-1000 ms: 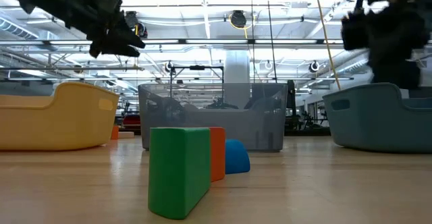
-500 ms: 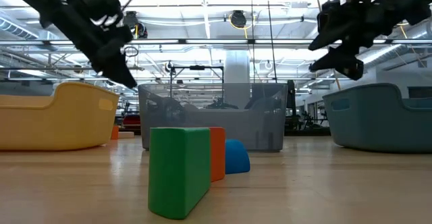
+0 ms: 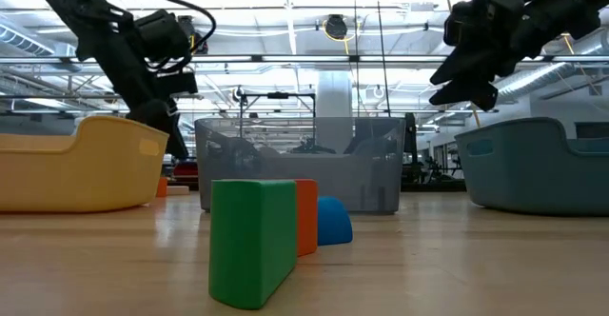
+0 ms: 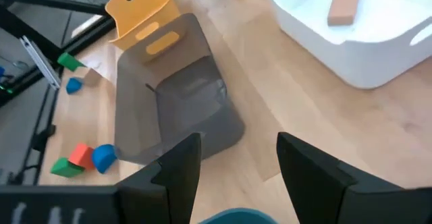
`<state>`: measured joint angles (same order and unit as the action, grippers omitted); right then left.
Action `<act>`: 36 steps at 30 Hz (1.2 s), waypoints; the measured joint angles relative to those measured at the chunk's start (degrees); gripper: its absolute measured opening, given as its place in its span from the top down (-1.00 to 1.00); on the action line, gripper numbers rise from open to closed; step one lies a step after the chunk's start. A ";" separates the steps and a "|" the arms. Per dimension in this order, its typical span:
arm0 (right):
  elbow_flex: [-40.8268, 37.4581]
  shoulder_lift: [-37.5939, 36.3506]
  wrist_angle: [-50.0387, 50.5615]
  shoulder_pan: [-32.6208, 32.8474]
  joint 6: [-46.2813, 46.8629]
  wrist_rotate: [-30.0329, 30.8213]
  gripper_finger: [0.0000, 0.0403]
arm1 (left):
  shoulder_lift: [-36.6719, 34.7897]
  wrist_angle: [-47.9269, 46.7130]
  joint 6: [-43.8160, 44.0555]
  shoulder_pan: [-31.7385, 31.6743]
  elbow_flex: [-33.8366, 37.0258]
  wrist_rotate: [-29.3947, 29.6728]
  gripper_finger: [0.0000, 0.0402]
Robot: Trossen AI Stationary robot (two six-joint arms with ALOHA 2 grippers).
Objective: Sort & place blocks by color
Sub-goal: Put the top orange flat square block into the yellow bin
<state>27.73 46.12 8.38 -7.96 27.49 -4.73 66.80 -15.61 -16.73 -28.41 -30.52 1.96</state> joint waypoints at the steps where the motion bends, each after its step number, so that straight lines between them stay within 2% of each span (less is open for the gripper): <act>1: 0.00 0.00 0.02 -0.14 -0.87 0.00 0.08 | 0.07 -0.18 -0.33 0.05 0.00 0.18 0.00; 3: 0.00 -0.01 0.02 -0.39 -2.18 0.02 0.08 | -0.01 -0.94 2.80 0.08 -0.54 1.60 0.00; 5: 0.02 0.01 0.07 -0.69 -3.25 0.06 0.08 | 0.00 -2.48 11.87 -0.05 -2.25 3.72 0.00; 10: 0.00 0.01 0.04 -1.58 -4.53 0.15 0.08 | -0.04 -10.15 46.77 -0.99 -7.05 4.41 0.00; 12: 0.00 0.01 0.02 -2.00 -5.56 0.17 0.08 | -0.06 -12.86 57.33 -1.04 -7.72 1.63 0.00; 16: 0.02 0.01 0.02 -2.53 -8.90 0.22 0.08 | -0.06 -18.89 60.82 -1.24 -8.44 -6.06 0.00; 22: 0.02 0.01 0.02 -2.65 -11.31 0.20 0.08 | -0.04 -22.89 69.45 -1.26 -8.44 -7.09 0.00; 24: 0.02 0.01 0.02 -2.65 -11.40 0.22 0.08 | -0.04 -22.50 68.19 -1.26 -8.44 -5.86 0.00; 26: 0.02 0.01 0.02 -2.64 -12.15 0.22 0.08 | -0.04 -21.21 62.19 -1.19 -8.44 -3.48 0.00; 30: 0.02 0.01 0.02 -2.63 -13.51 0.22 0.08 | -0.04 -18.89 44.26 -1.02 -8.44 -0.51 0.00; 36: 0.02 0.01 0.04 -2.63 -14.56 0.22 0.08 | -0.04 -17.76 14.51 -0.98 -8.44 -0.35 0.00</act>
<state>27.75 46.13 8.43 -10.59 12.94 -4.51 66.76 -33.37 -2.22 -29.39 -38.96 1.61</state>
